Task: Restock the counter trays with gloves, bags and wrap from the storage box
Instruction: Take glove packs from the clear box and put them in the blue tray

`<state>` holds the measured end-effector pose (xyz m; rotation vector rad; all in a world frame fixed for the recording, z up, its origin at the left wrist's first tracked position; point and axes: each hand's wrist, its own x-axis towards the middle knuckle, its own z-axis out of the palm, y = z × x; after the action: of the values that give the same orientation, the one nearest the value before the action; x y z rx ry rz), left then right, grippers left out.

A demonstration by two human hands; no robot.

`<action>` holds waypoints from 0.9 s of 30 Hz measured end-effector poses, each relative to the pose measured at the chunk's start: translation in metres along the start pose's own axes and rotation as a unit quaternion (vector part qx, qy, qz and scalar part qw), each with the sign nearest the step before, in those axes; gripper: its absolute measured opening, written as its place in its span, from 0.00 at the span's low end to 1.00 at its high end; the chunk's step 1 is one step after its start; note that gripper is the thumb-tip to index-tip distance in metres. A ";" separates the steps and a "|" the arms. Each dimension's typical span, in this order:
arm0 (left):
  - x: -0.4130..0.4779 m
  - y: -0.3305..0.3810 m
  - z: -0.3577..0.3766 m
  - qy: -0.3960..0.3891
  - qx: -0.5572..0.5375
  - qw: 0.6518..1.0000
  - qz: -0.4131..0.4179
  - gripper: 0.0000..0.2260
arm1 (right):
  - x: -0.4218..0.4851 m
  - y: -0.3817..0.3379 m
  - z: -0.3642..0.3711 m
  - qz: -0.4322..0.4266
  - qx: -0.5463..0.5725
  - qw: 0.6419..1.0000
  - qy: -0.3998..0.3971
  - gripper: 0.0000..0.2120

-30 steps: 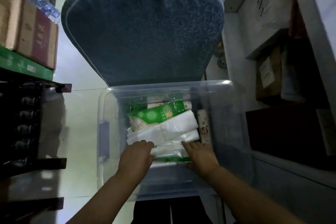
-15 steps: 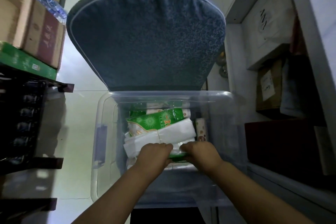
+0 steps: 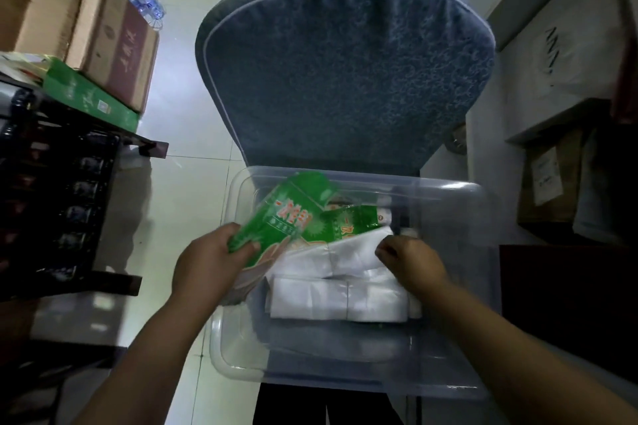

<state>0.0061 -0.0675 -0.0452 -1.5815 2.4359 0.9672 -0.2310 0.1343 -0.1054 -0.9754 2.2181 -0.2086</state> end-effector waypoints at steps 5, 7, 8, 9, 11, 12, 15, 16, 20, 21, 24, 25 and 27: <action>0.020 -0.031 -0.012 0.032 -0.191 0.979 -0.061 0.02 | 0.042 -0.037 0.031 -0.039 0.003 0.999 -0.010 0.12; 0.024 -0.038 -0.013 0.017 -0.235 0.970 -0.062 0.03 | 0.063 -0.049 0.046 -0.060 -0.023 0.998 -0.011 0.17; 0.026 -0.041 -0.013 0.007 -0.251 0.966 -0.063 0.02 | 0.072 -0.053 0.054 -0.067 -0.044 0.997 -0.014 0.20; 0.028 -0.044 -0.013 -0.001 -0.263 0.963 -0.066 0.01 | 0.081 -0.058 0.062 -0.069 -0.066 0.995 -0.021 0.23; 0.030 -0.050 -0.013 -0.009 -0.272 0.960 -0.069 0.02 | 0.094 -0.064 0.078 -0.058 -0.097 0.993 -0.038 0.27; 0.031 -0.053 -0.013 -0.012 -0.273 0.959 -0.069 0.02 | 0.097 -0.065 0.085 -0.045 -0.103 0.993 -0.042 0.28; 0.032 -0.058 -0.015 -0.021 -0.278 0.958 -0.065 0.05 | 0.100 -0.063 0.102 -0.021 -0.124 0.992 -0.027 0.26; 0.032 -0.058 -0.016 -0.026 -0.279 0.958 -0.063 0.05 | 0.098 -0.062 0.104 -0.022 -0.138 0.990 -0.018 0.24; 0.029 -0.052 -0.023 -0.040 -0.271 0.960 -0.054 0.05 | 0.077 -0.063 0.093 -0.012 -0.131 0.991 0.014 0.11; 0.027 -0.050 -0.025 -0.041 -0.272 0.960 -0.052 0.04 | 0.068 -0.064 0.088 -0.016 -0.124 0.992 0.023 0.09; 0.022 -0.040 -0.036 -0.031 -0.276 0.959 -0.048 0.04 | 0.034 -0.071 0.065 -0.047 -0.088 0.993 0.069 0.06; 0.020 -0.036 -0.042 -0.022 -0.273 0.961 -0.044 0.05 | 0.022 -0.075 0.054 -0.064 -0.086 0.990 0.090 0.04; 0.018 -0.024 -0.055 -0.004 -0.267 0.963 -0.035 0.06 | -0.003 -0.082 0.028 -0.096 -0.100 0.981 0.133 0.02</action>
<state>0.0330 -0.1180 -0.0195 -1.7745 2.2051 1.7179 -0.1630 0.0822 -0.0922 -1.3421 2.4198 -0.2169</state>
